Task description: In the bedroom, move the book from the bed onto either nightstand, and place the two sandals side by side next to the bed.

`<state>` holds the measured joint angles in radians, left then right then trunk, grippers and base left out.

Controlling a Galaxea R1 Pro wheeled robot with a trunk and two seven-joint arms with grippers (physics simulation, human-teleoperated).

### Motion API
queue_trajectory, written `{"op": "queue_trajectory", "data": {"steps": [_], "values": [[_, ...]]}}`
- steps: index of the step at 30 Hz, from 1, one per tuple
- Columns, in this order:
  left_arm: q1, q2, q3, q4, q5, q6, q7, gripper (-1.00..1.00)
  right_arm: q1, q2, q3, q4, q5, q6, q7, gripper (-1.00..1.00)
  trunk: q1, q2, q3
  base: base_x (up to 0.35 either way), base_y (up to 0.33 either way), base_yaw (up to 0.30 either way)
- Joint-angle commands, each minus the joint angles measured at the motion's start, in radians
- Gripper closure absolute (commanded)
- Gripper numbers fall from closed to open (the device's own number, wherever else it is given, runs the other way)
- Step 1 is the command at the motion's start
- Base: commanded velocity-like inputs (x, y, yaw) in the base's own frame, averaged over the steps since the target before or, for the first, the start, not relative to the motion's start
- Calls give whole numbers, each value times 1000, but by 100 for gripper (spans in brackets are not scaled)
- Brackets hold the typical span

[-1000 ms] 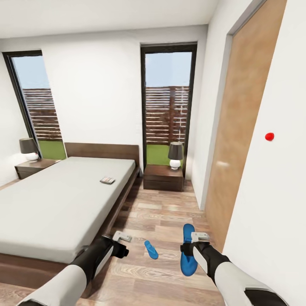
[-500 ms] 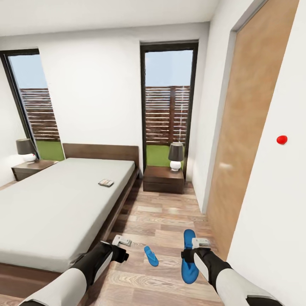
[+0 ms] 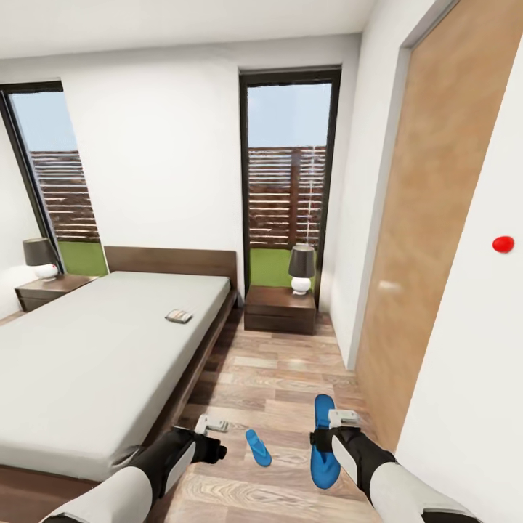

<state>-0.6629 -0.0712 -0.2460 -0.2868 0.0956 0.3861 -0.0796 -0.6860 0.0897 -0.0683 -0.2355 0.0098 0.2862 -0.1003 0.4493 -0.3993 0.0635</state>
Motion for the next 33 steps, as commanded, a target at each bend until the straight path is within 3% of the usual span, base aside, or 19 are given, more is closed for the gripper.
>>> {"op": "queue_trajectory", "data": {"steps": [1,9,33], "values": [[0,1,-7,2,15,-1,1,-100,0,1,-7,-1,0,-2,-2,100,1,-1,0,211,0,0],[1,-2,-8,14,30,-23,2,-100,2,1,-7,4,0,-74,0,100,1,-1,0,294,-22,0],[1,-1,-8,15,31,-26,1,-100,2,2,-6,3,1,-82,7,100,1,-1,0,287,-164,0]]}}
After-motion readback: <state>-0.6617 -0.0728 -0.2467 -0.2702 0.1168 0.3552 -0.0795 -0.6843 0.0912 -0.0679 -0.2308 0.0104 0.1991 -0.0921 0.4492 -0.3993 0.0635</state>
